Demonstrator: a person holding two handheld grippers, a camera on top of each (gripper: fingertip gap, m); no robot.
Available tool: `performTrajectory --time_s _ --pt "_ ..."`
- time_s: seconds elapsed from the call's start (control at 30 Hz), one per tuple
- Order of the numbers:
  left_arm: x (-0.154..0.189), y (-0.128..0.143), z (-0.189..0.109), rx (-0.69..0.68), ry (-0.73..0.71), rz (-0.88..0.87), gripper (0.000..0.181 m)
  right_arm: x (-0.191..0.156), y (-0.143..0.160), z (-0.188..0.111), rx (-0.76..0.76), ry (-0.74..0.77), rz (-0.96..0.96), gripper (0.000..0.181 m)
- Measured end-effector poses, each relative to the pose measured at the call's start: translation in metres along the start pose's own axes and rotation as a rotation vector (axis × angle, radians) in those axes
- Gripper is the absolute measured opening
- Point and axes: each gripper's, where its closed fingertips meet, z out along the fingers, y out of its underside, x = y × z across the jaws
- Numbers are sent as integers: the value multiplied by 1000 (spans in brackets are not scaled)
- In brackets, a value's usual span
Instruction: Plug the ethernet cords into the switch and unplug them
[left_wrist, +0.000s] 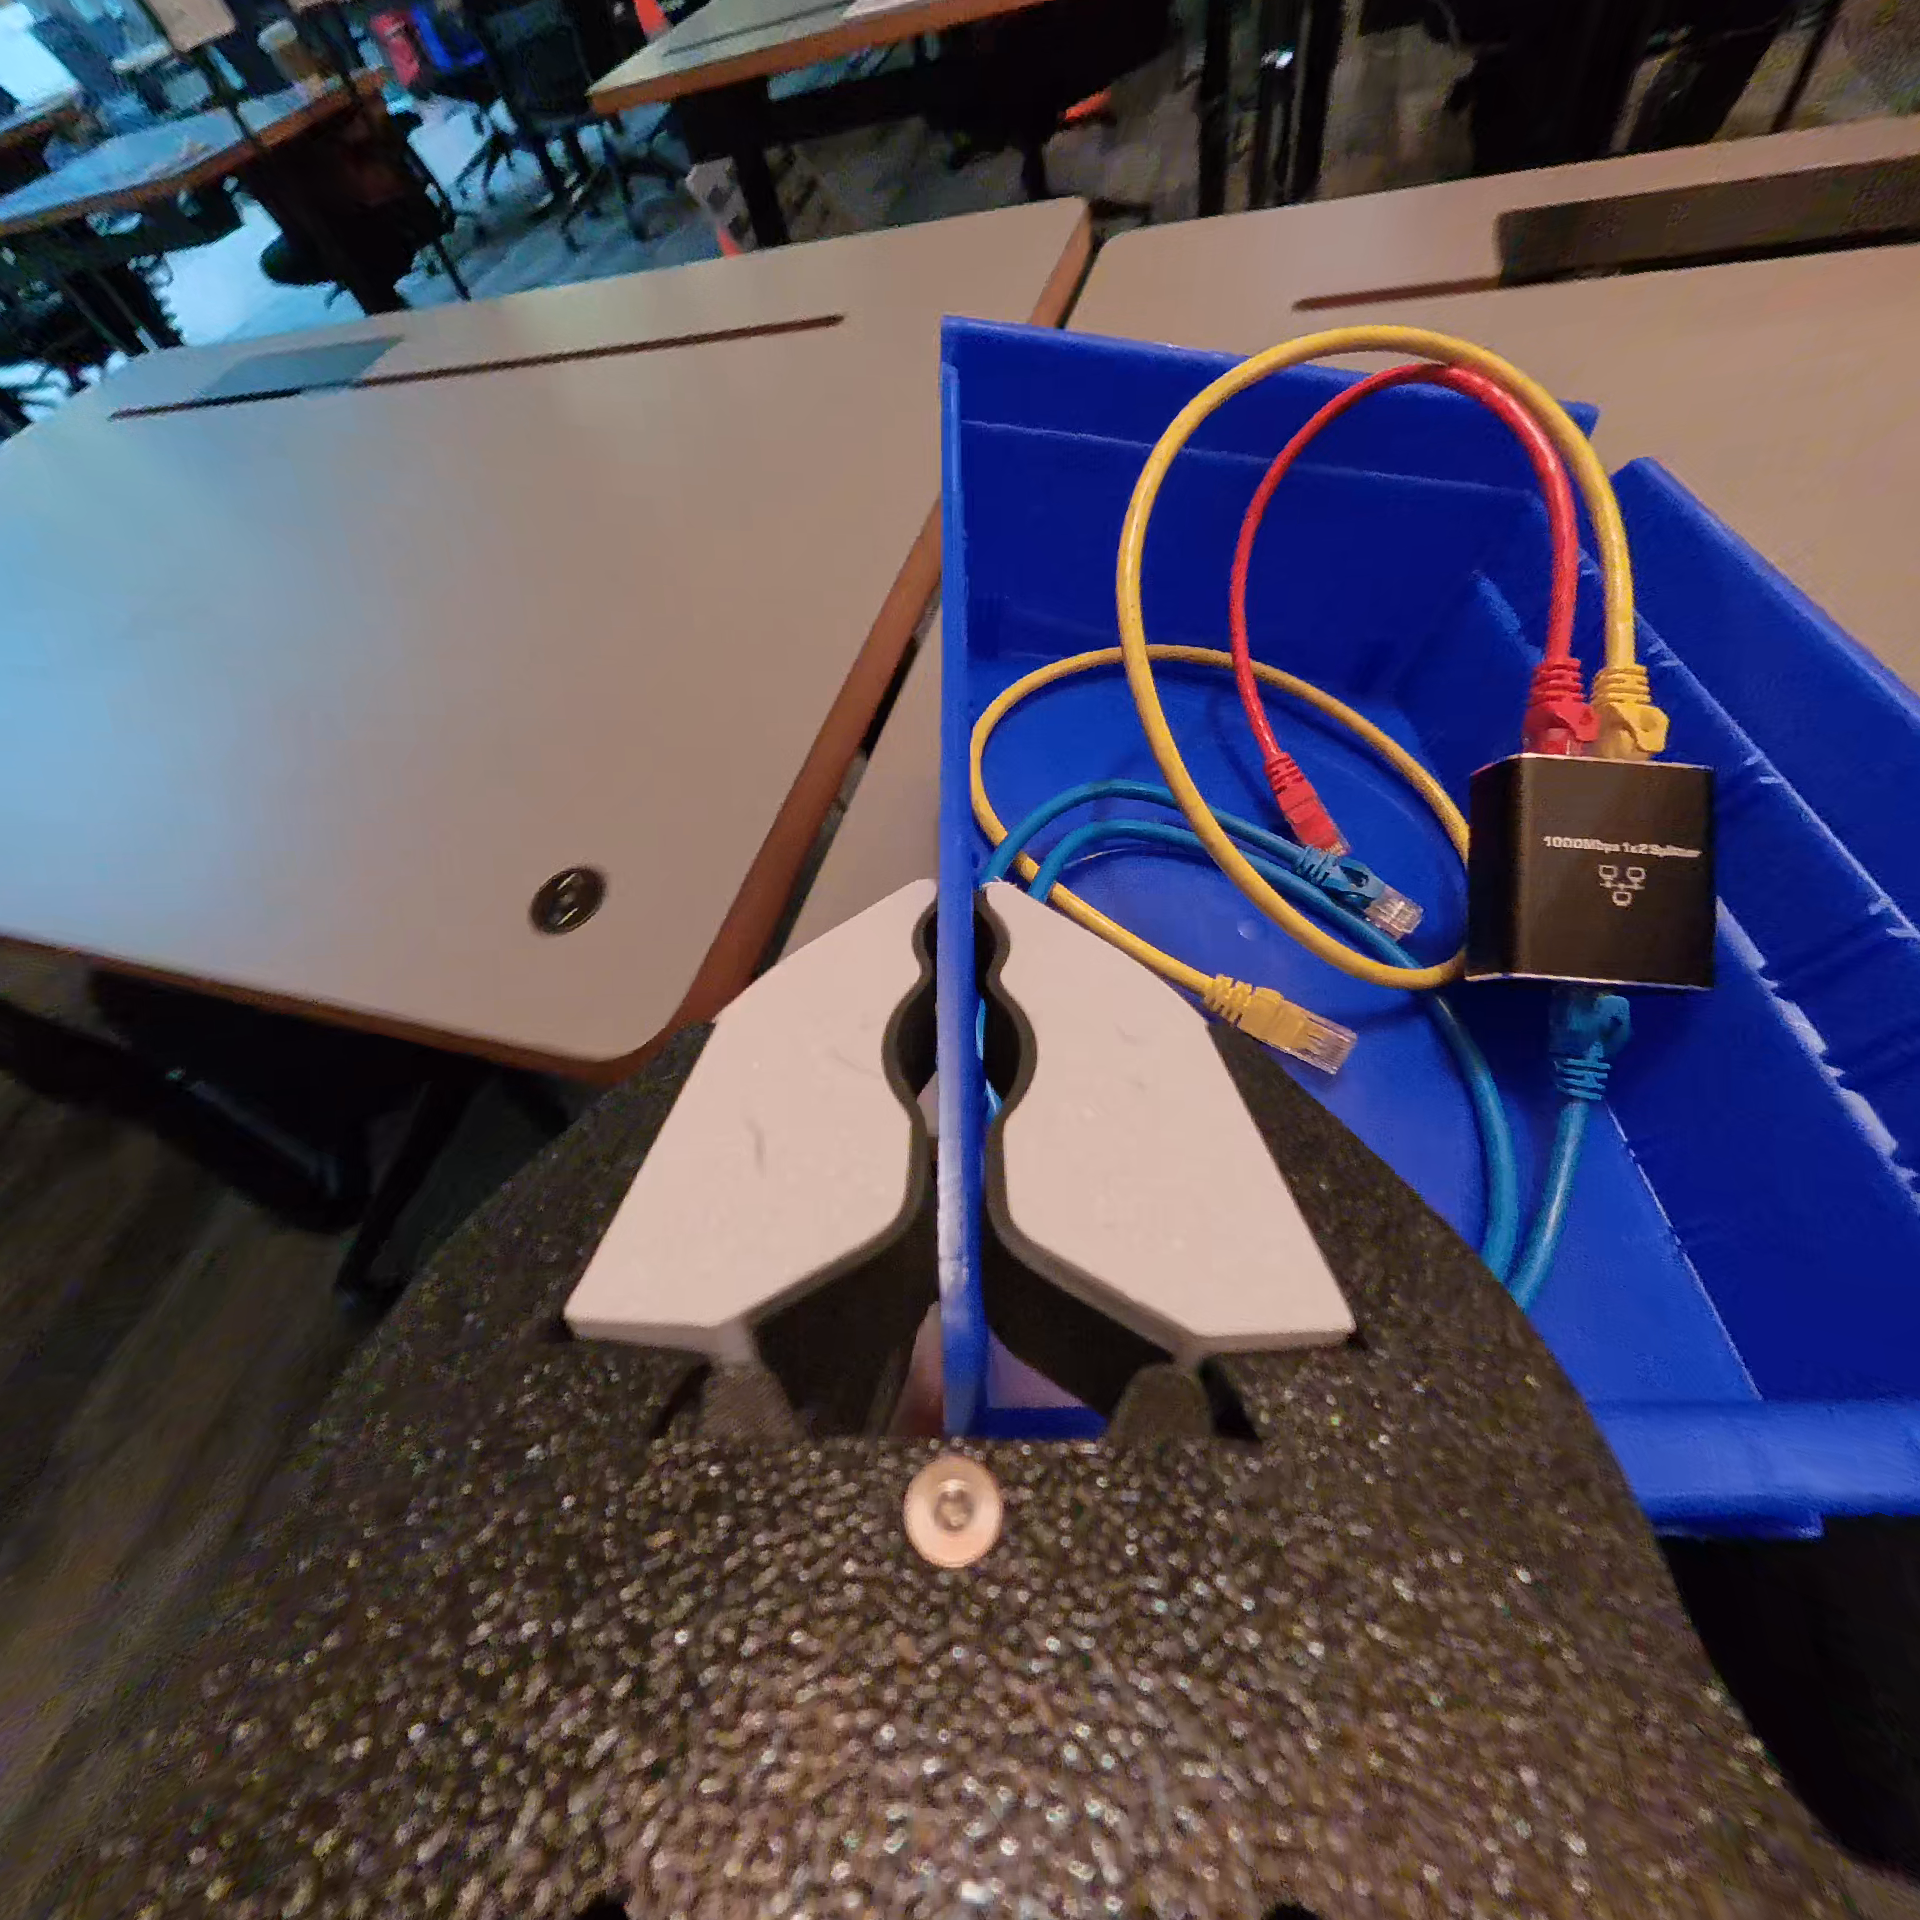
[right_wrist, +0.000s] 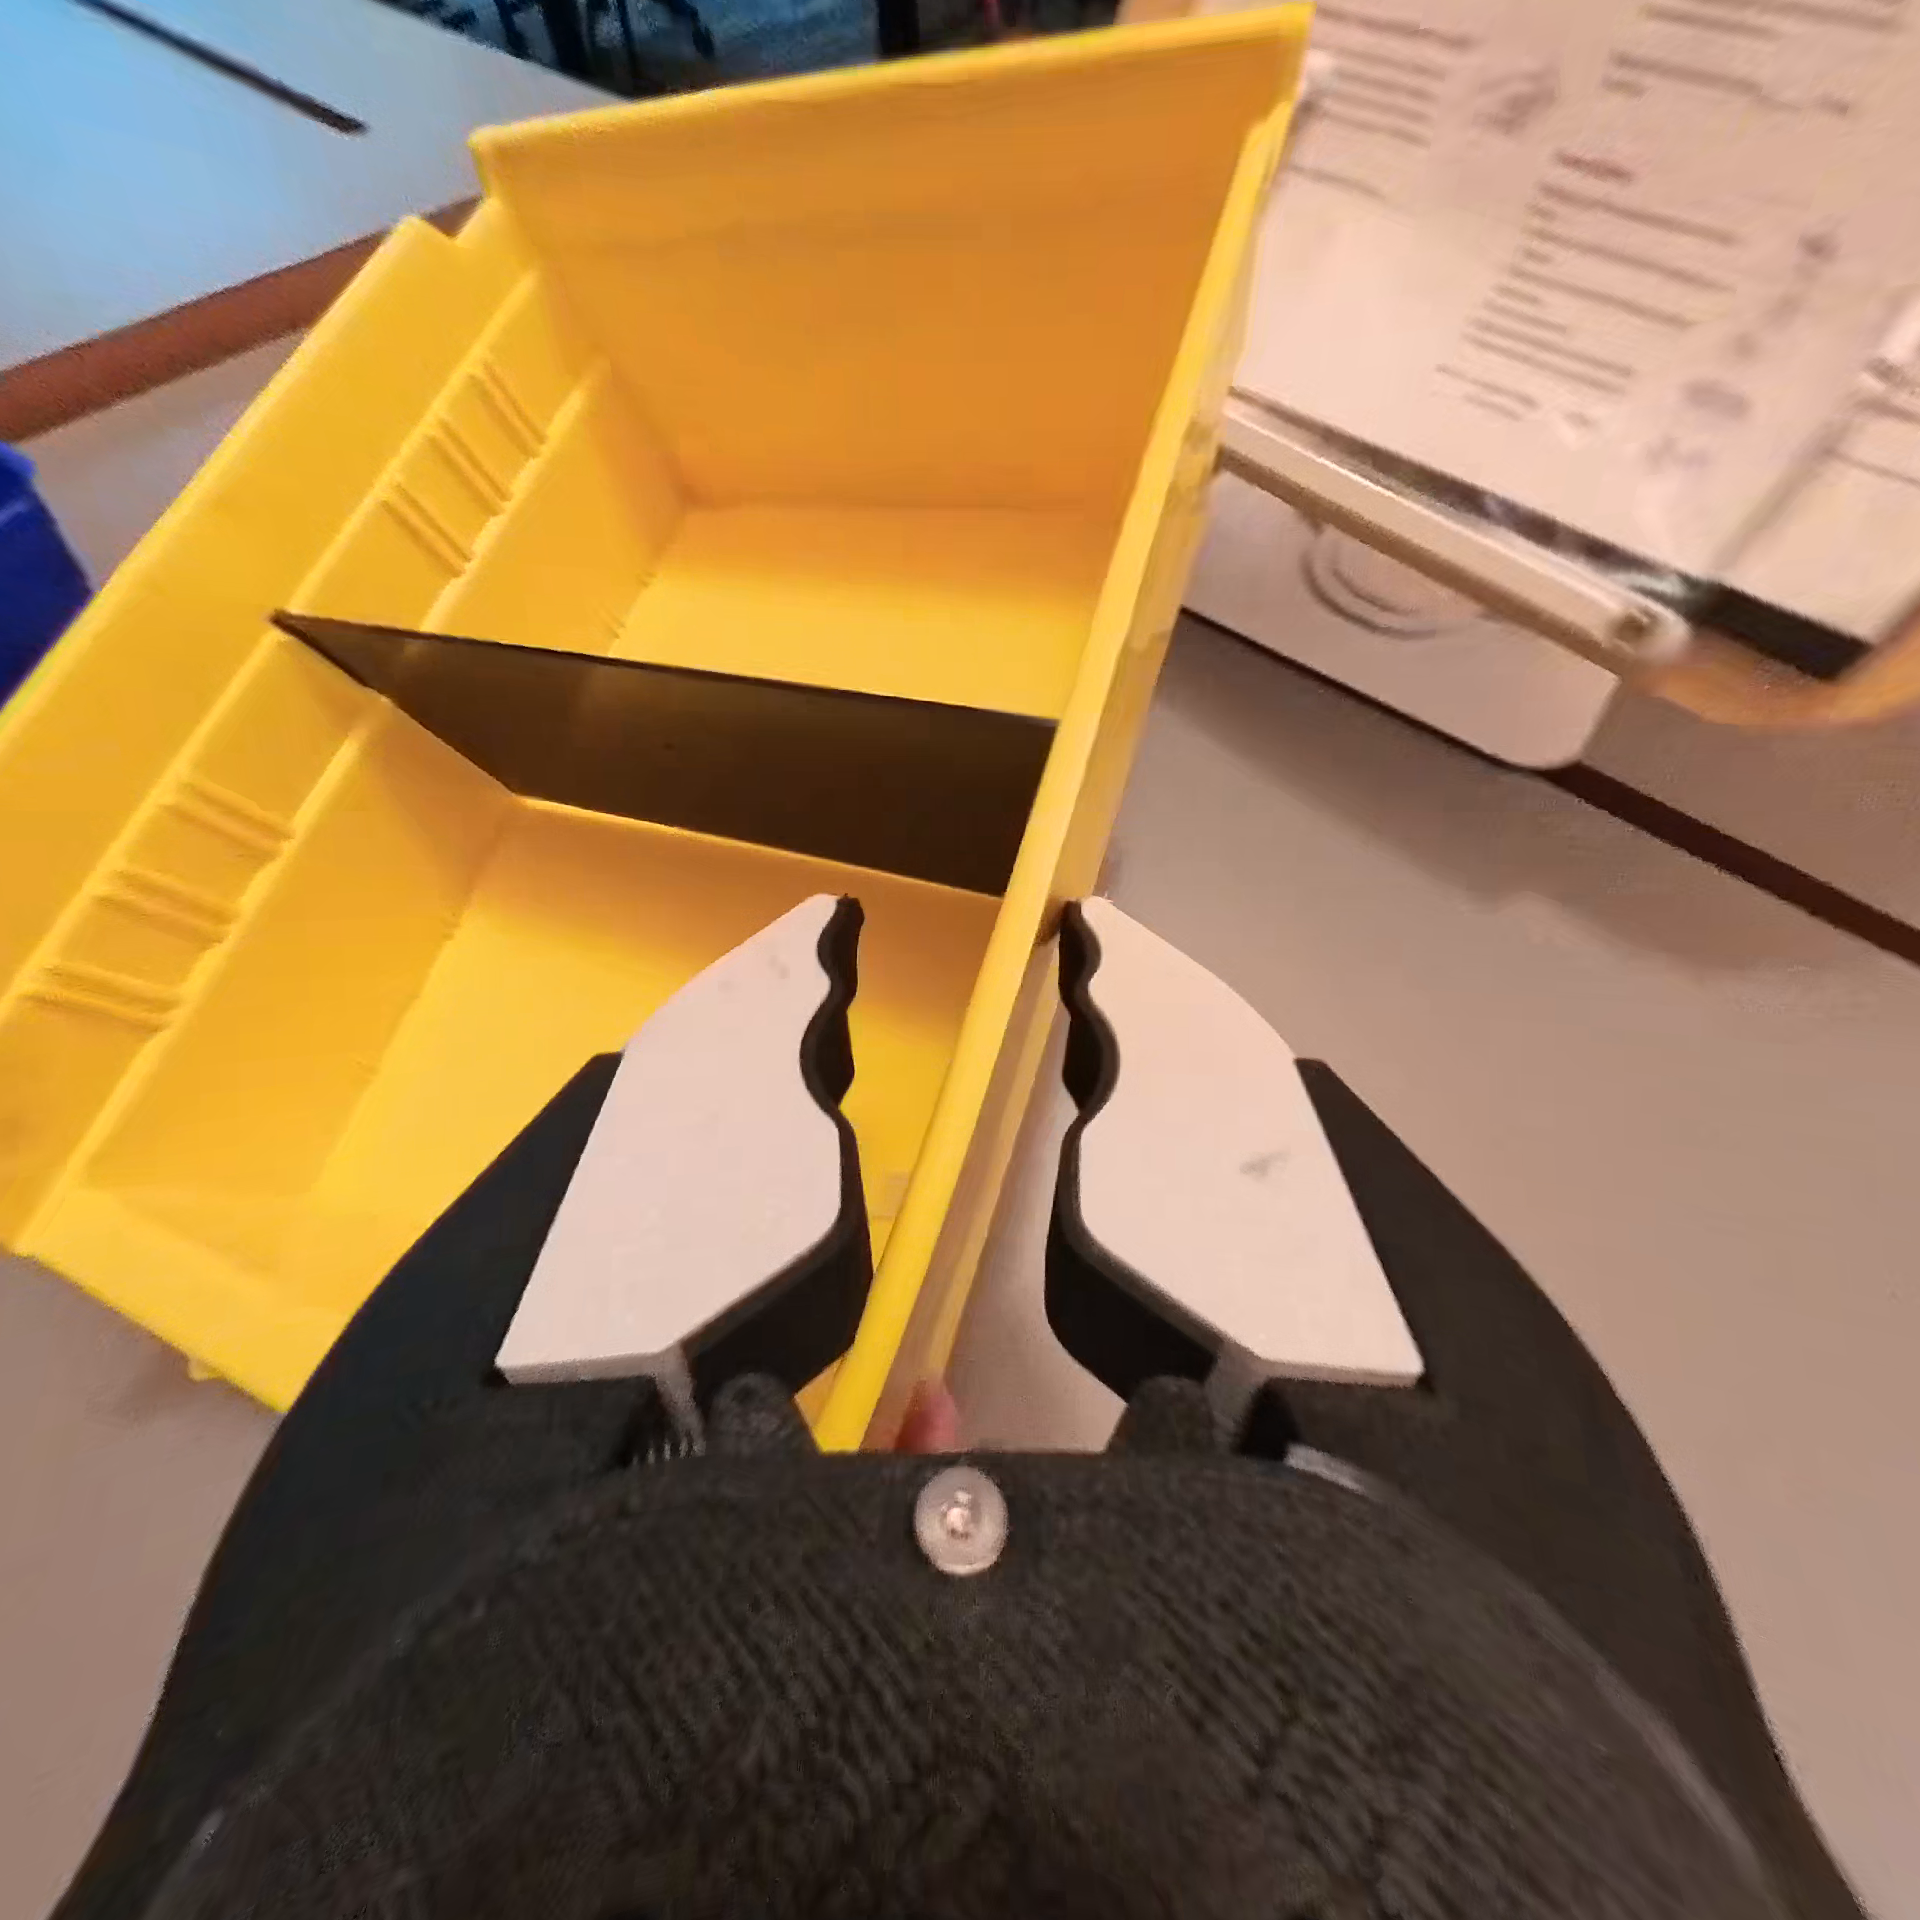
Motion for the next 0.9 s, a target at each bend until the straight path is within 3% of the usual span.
performTrajectory --time_s 0.2,0.37,0.5,0.6,0.9 --pt "67 -15 62 37 131 -52 2 137 74 -118 37 202 189 37" --pt "127 -42 137 45 241 -99 2 240 109 -171 69 381 256 37" --pt "165 -58 200 47 300 -176 2 298 130 -178 95 417 414 37" --pt "180 -76 234 51 322 -200 2 328 143 -171 52 456 407 37" --pt "202 -104 290 43 368 -177 3 365 163 -126 -48 451 400 37"
